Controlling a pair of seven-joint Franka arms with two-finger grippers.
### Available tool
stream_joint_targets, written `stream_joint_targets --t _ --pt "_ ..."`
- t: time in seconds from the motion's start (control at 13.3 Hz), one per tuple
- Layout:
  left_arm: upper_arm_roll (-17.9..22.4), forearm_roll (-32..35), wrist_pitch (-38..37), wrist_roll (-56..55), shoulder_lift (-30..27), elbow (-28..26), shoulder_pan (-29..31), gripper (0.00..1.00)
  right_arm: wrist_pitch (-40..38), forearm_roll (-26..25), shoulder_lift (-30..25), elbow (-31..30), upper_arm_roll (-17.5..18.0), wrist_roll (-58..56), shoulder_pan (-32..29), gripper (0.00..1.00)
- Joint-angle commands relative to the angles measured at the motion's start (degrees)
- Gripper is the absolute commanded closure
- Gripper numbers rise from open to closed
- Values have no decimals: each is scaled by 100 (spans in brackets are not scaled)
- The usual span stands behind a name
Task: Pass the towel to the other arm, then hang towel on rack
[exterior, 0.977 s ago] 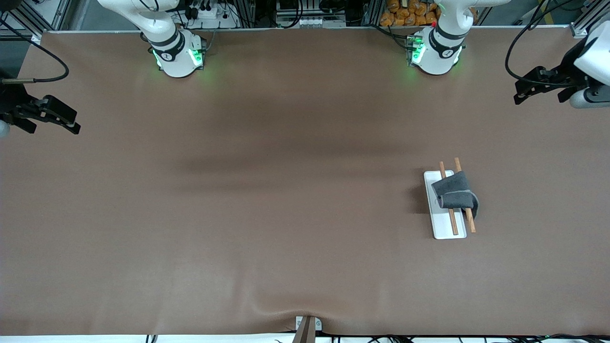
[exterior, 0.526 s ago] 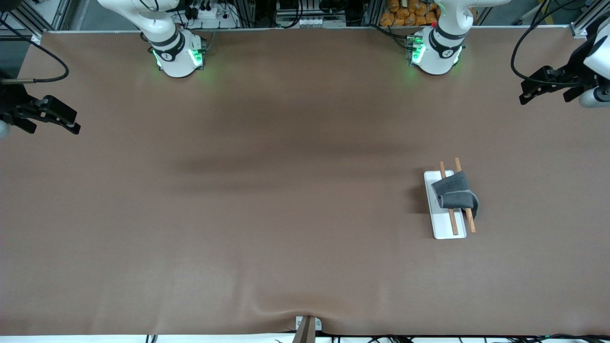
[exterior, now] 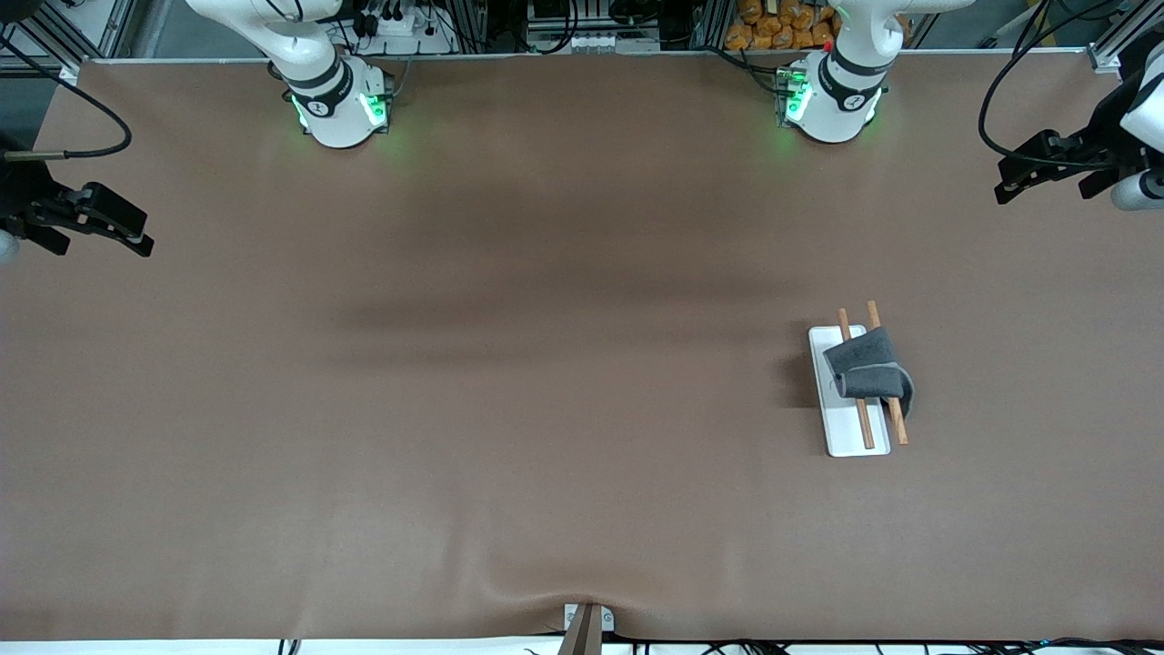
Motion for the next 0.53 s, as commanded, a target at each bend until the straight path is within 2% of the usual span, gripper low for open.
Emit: stream_joint_targets --t 0.0,0.45 --pt "23 157 -59 -25 72 145 -74 0 -93 -87 37 126 18 -61 -33 0" --pt "32 157 -103 -25 63 189 -57 0 -93 -69 28 126 18 -61 -33 0"
